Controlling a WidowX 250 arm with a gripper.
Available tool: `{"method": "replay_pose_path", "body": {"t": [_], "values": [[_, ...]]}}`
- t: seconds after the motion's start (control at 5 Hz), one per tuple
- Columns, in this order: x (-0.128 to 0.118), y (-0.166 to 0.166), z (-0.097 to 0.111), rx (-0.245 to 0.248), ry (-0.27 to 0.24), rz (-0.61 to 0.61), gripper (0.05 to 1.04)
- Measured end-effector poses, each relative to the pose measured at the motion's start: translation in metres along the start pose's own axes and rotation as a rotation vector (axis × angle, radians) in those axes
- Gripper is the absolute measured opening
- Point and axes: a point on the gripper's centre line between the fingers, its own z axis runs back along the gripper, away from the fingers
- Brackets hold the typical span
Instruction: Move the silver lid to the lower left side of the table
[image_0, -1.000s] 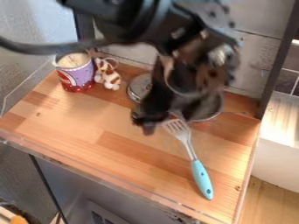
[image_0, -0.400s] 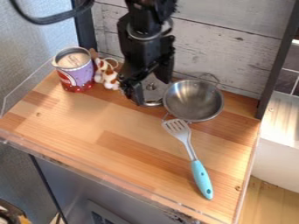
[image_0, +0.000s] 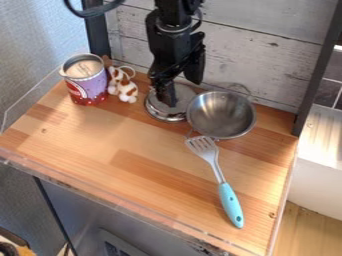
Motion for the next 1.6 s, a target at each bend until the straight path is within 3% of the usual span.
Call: {"method": "replay_pose_path", "body": {"t": [0.8, 1.0, 1.6], "values": [[0.044, -0.014, -0.04, 0.07, -0.075, 0.103, 1.001], [0.046, -0.014, -0.045, 0.085, -0.103, 0.116, 1.001], [0.028, -0.021, -0.055, 0.076, -0.093, 0.088, 0.962]]}}
